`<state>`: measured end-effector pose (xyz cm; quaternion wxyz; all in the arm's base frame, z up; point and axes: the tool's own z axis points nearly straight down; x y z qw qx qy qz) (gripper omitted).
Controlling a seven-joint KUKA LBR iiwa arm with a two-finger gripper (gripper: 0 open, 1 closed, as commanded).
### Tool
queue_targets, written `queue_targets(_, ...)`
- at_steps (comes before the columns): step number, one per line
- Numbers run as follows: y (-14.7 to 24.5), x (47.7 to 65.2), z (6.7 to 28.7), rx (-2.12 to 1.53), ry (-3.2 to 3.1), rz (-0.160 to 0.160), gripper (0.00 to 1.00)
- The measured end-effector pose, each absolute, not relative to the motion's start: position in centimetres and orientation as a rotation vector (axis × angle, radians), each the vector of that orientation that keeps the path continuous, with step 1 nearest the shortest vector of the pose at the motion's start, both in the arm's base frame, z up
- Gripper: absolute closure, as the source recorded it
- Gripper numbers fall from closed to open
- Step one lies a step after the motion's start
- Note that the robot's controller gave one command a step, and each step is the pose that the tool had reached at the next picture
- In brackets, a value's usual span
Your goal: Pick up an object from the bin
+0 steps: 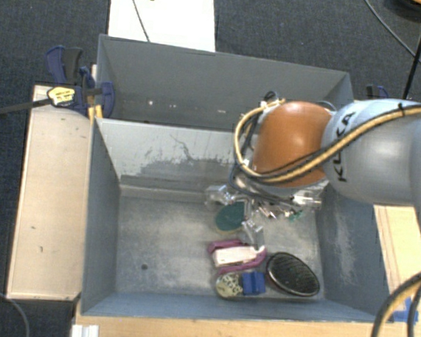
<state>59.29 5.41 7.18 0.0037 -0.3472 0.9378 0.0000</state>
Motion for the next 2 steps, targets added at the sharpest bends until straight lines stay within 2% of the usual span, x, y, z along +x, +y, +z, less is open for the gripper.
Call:
queue_targets(1, 5.45, 59.38, 7.37, -1.075, 2.941, 0.002, 0.00)
queue_targets(2, 5.53, 59.55, 7.56, -1.069, 2.938, 0.002, 1.00)
